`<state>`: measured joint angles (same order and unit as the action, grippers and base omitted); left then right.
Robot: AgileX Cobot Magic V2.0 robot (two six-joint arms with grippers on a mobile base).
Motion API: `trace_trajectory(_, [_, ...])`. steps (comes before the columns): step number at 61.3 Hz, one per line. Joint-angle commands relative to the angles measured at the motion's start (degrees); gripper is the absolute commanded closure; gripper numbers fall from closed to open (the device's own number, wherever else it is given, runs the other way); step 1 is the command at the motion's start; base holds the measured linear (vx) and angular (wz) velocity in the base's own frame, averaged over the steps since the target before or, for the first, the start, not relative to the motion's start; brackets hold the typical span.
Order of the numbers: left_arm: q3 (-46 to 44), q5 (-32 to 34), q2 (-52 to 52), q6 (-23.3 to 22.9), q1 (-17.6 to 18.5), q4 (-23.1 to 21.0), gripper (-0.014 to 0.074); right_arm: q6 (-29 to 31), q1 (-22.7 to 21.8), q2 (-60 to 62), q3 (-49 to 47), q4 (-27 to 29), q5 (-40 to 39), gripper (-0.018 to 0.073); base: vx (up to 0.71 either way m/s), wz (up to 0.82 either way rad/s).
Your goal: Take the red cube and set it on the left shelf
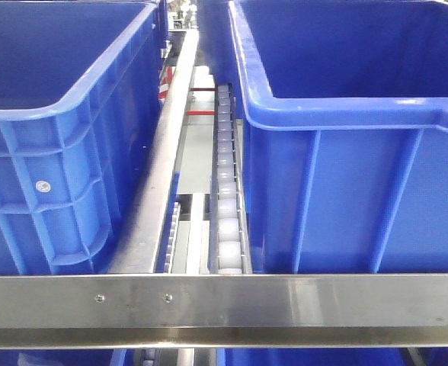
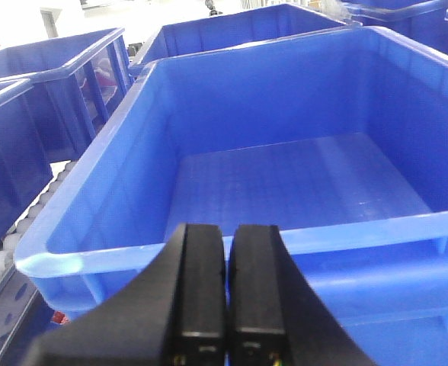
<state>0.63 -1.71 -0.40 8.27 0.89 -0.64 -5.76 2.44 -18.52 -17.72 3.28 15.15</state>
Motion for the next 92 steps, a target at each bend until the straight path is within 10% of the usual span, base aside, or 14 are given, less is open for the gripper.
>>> trace_trajectory(1, [1.3, 5.2, 0.4, 0.0, 0.3, -0.3, 0.0491, 0.3, -0.2, -0.2, -1.7, -0.4, -4.8, 0.0504, 0.0, 0.0])
trace_trajectory(43, [1.3, 5.2, 0.4, 0.0, 0.3, -0.3, 0.0491, 1.0, -0.3, 20.2, 17.9, -3.7, -16.7, 0.0504, 0.0, 0.0])
trace_trajectory(92, [1.3, 5.2, 0.4, 0.0, 0.3, -0.3, 0.0491, 1.0, -0.3, 20.1, 18.0, -5.4, -18.1, 0.0504, 0.0, 0.0])
